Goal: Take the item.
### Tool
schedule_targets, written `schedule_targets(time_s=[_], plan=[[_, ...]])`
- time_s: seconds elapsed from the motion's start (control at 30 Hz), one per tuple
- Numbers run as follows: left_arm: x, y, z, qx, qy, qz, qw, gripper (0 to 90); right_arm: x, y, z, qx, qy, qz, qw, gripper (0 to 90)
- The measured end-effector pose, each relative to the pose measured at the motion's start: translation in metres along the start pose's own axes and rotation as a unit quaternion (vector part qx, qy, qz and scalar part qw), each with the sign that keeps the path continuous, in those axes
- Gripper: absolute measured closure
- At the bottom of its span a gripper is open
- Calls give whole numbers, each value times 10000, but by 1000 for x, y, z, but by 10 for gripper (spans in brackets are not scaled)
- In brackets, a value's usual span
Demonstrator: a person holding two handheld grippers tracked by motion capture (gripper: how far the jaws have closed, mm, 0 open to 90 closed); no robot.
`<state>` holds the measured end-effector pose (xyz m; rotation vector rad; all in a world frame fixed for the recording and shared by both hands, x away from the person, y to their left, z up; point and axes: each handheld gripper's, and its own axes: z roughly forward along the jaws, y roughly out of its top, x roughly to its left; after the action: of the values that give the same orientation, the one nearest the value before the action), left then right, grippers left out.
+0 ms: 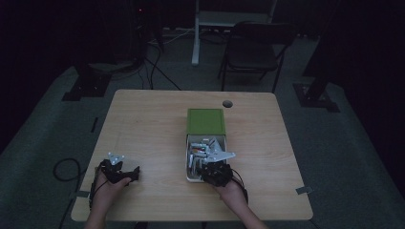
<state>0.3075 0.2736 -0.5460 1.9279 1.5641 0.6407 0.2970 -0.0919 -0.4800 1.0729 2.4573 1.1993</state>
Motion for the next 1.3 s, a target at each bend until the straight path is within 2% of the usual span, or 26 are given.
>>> schedule_targets(time_s=[0.33, 0.63, 0.7, 0.9, 1.3], plan=[[0, 0, 0, 0, 0, 0, 10000, 39, 0, -1, 5, 48, -65, 92, 9999, 794], [0, 0, 0, -4, -2, 1, 10000, 39, 2, 0, 7, 28, -141, 117, 9998, 869], [0, 0, 0, 1, 0, 0, 10000, 39, 1, 1, 4, -24, -135, 189, 9997, 879], [0, 0, 0, 1, 0, 0, 10000, 39, -1, 11, -10, -239, -204, 169, 9994, 885], [0, 0, 0, 0, -1, 0, 10000, 39, -12, 29, -45, -686, -151, 207, 9973, 886]])
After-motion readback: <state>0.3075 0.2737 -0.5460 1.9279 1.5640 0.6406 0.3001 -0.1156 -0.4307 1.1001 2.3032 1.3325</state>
